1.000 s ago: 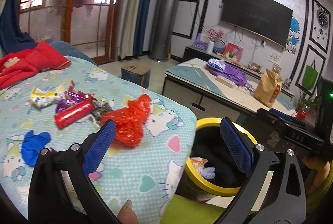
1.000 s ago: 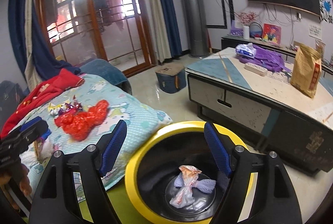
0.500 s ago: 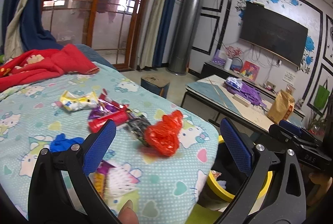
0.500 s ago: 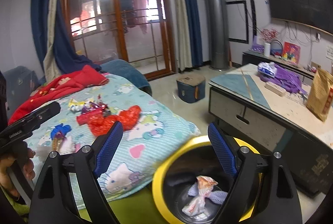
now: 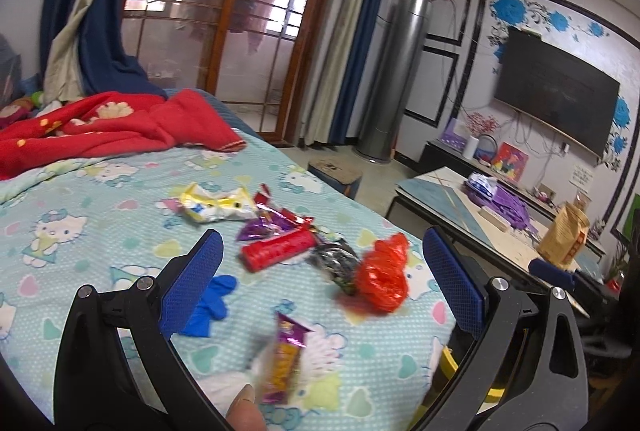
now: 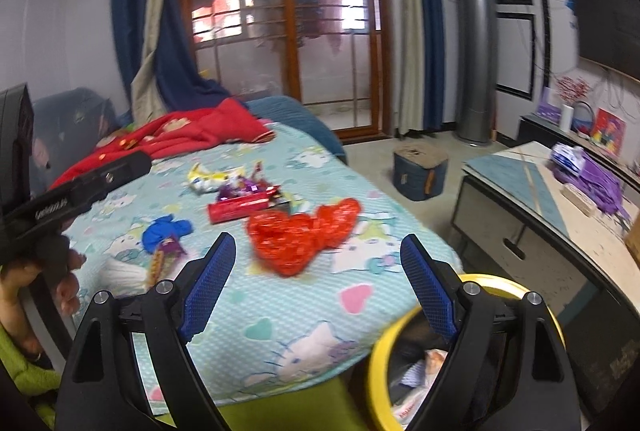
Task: Collect trash
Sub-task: 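Move both tools back over the remaining trash on the bed, then grasp the purple candy wrapper with the left tool while the right tool grasps the red bag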
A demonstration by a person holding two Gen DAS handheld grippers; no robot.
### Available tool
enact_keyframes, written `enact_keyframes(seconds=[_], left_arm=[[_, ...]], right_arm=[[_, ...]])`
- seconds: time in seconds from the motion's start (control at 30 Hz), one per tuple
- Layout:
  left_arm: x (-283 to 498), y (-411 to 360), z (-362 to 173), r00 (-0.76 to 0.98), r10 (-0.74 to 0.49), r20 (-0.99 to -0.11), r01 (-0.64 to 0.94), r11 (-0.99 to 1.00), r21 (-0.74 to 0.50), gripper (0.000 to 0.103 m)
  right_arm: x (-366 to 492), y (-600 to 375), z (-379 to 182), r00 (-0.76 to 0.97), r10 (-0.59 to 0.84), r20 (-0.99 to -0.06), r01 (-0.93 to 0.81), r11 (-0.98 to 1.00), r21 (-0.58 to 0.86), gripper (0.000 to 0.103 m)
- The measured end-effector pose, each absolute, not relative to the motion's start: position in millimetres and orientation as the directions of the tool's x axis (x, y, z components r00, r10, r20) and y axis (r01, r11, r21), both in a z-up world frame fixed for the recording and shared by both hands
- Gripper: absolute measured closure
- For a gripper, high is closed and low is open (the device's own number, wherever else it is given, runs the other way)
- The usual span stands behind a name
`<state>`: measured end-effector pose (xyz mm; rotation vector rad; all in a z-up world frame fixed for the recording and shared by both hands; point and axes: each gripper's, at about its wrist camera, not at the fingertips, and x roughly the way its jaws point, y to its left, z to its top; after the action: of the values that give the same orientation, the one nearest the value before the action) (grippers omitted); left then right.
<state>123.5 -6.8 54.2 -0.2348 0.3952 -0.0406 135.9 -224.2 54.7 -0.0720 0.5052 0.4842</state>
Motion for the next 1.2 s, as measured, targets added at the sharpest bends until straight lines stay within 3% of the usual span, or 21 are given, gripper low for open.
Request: enact_keyframes(seconds=[0.53,0.9,1.1,1.2], left_arm=[[118.9,37.6,29.2,0.885,-0.101,-0.454,-0.023,0.966,-0.258,0.011],[124.9,8.5,11.2,0.809,-0.242,-0.535,0.118,0.96,-0.255,0.038],[131.9,-6.1,-3.5,0.767,-0.259,-0.587,0.159,0.963,-0.217,0.045],[135.7,-4.5,-9.1,0.756,-0.256,-0.602,0.158,0.964,-0.212,0.051]], right_arm=[[175.8,-170.1,16.8,0.7,0.43,-0.57,-0.508,0.861,0.025,0.021],[219.6,-159.8,-13.3,0.675,0.381,-0.631,-0.459,0.887,0.045,0.021],[235.7,-156.2,-27.1,0.651,0.372,-0.662,-0.431,0.899,0.081,0.021],[238.1,-158.3,-32.4,0.64,0.375,-0.671,-0.423,0.901,0.099,0.031]])
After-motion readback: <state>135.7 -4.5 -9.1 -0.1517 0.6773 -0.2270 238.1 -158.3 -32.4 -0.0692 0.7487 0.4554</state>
